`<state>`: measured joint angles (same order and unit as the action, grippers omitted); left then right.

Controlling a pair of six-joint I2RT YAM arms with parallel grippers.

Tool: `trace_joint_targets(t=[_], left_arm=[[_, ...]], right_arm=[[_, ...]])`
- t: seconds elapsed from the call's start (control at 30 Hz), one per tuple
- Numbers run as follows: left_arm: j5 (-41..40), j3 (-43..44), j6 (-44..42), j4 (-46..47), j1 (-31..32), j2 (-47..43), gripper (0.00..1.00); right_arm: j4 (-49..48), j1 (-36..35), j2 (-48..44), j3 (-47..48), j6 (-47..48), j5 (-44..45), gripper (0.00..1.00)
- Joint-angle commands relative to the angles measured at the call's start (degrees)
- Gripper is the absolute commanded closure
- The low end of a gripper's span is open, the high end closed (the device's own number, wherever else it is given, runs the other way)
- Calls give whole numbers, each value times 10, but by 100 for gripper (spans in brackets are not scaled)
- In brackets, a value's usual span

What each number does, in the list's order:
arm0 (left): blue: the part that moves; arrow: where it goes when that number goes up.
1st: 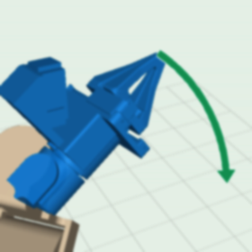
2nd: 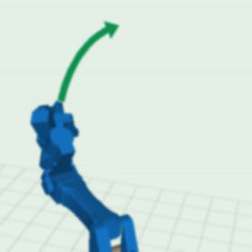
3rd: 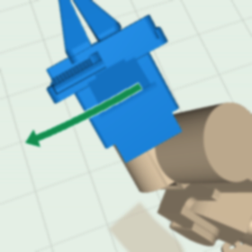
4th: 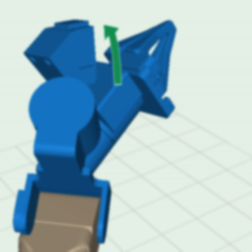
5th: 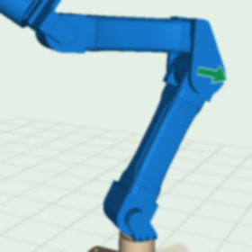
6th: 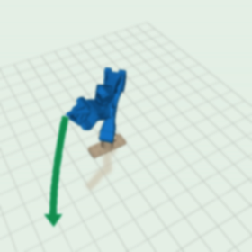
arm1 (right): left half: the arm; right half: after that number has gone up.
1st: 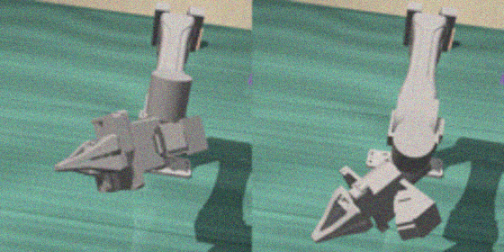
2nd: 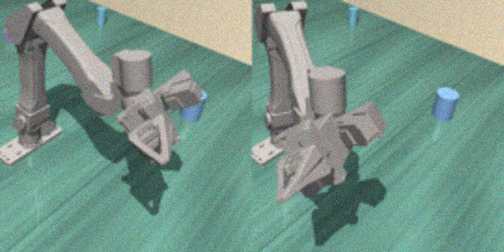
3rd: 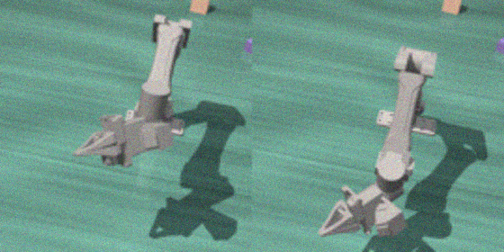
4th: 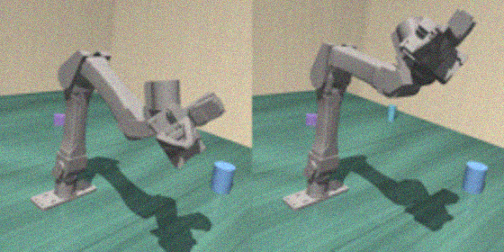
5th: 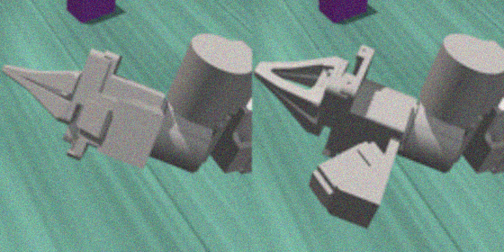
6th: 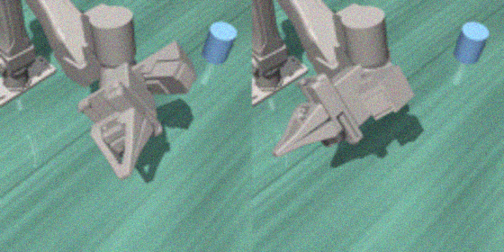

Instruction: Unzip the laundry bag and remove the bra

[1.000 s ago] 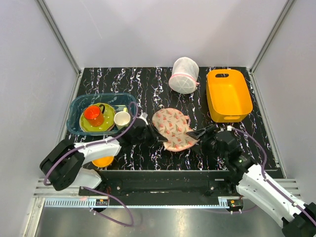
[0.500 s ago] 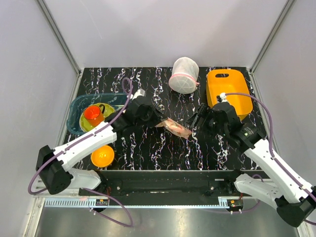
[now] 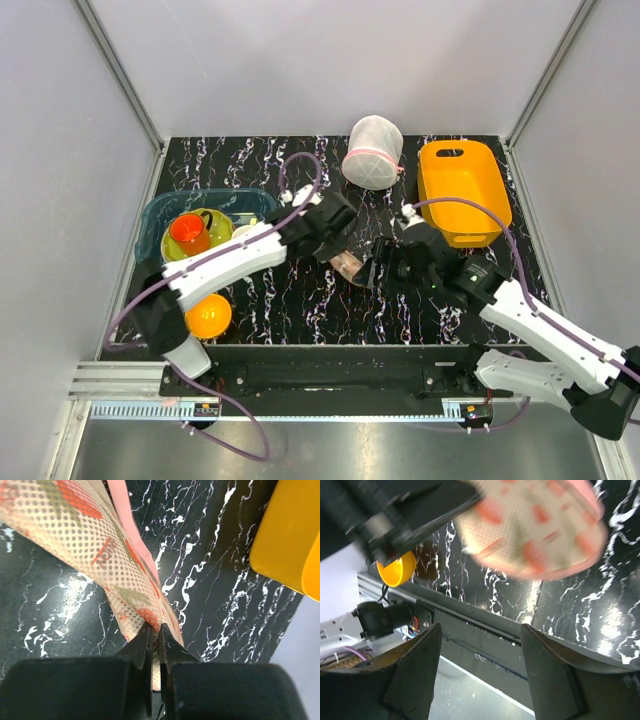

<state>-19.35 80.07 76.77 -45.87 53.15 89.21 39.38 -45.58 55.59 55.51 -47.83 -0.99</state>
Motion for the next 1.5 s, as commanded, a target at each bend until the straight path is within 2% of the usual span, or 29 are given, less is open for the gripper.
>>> trace_joint_targets(t=[0.0,0.17,0.2,0.3,0.4,0.47,0.53,0.6,0.63,0.67,0.7,0.8,0.97,1.23,1.47], left_arm=[[40,108,1,-77,1,75,100],[59,115,4,-81,-3,84,100],[66,111,-3,-77,-8,79,100],[73,111,-12,-75,-11,65,100],[92,103,-14,-71,-14,55,100],[105,91,-12,-64,-15,47,100],[106,76,-5,-60,-15,40,100],[102,66,2,-57,-15,26,100],[100,61,5,-52,-16,23,100],[100,48,10,-48,-16,19,100],[100,41,13,-39,-16,11,100],[103,19,21,-27,-16,5,100],[125,-18,33,11,-15,-11,100],[121,-62,25,54,-14,-49,100],[120,-94,11,90,-15,-89,100]], right_arm=[[-64,-54,12,-16,-27,31,30],[-104,-83,13,-44,-61,89,40],[-120,-83,8,-57,-64,93,45],[-148,-85,8,-75,-67,107,52],[-177,-84,10,-94,-70,116,52],[-178,-83,7,-104,-84,142,42],[-171,-84,-11,-112,-106,161,20],[-156,-84,-42,-130,-131,193,14],[-151,-83,-57,-139,-178,203,6],[-149,-83,-73,-162,-202,215,4],[-151,-83,-106,-174,-251,219,3],[-159,-81,-163,-213,-308,229,2],[-178,-76,-205,-254,-398,231,1],[-283,-67,-131,-293,-459,136,1],[-358,-25,-78,-310,-437,88,4]])
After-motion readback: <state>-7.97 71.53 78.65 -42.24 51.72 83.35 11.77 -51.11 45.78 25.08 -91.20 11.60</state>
